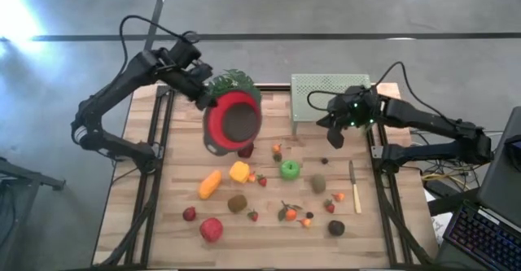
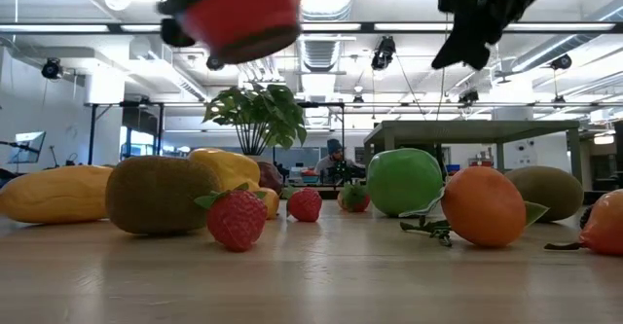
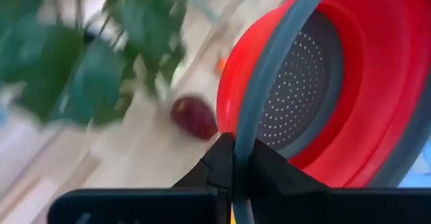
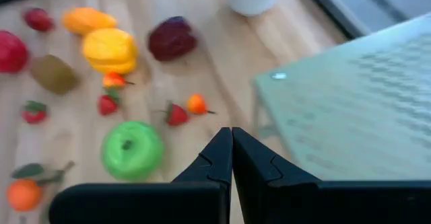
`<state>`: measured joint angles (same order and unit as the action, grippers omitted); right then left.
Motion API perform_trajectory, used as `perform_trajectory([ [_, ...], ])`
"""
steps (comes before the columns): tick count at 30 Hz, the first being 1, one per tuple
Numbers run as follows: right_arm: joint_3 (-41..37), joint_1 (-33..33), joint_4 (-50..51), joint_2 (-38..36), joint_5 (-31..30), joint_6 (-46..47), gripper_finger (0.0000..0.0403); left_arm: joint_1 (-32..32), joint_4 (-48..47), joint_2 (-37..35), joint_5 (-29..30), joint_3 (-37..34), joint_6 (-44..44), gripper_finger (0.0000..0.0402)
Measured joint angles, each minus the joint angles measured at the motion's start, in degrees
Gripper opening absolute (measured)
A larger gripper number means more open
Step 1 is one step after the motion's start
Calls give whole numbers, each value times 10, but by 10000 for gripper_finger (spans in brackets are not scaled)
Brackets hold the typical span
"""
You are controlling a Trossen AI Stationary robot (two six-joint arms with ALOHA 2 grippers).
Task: Pick & Place Fruit
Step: Put the red strainer bowl on the shelf
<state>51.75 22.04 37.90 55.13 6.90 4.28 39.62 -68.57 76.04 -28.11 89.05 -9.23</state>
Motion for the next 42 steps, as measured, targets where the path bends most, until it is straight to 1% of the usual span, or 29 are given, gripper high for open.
perform_trajectory([
  [5, 75, 0, 99, 0, -94, -11, 8, -18, 61, 50, 1, 53, -17, 25],
  [8, 110, 0, 133, 0, -129, -11, 8, -26, 82, 89, 1, 94, -17, 25],
  [15, 167, 0, 175, 0, -149, -20, 8, -28, 87, 209, 6, 214, -8, 25],
  [20, 193, 0, 195, 1, -174, -21, 8, -30, 89, 303, 7, 329, -11, 25],
  [24, 207, 0, 199, 1, -178, -20, 8, -32, 90, 368, 10, 427, -14, 25],
  [26, 212, 0, 201, 1, -178, -20, 8, -32, 94, 395, 12, 461, -14, 25],
  [28, 215, 0, 204, 1, -178, -20, 8, -33, 138, 392, 9, 441, -22, 25],
  [30, 216, 2, 204, 1, -180, -23, 8, -34, 162, 389, 8, 418, -20, 25],
  [36, 219, 17, 202, 1, -191, -33, 8, -35, 173, 384, 14, 406, -32, 26],
  [42, 219, 26, 202, 1, -191, -34, 8, -45, 191, 384, 52, 402, -32, 26],
])
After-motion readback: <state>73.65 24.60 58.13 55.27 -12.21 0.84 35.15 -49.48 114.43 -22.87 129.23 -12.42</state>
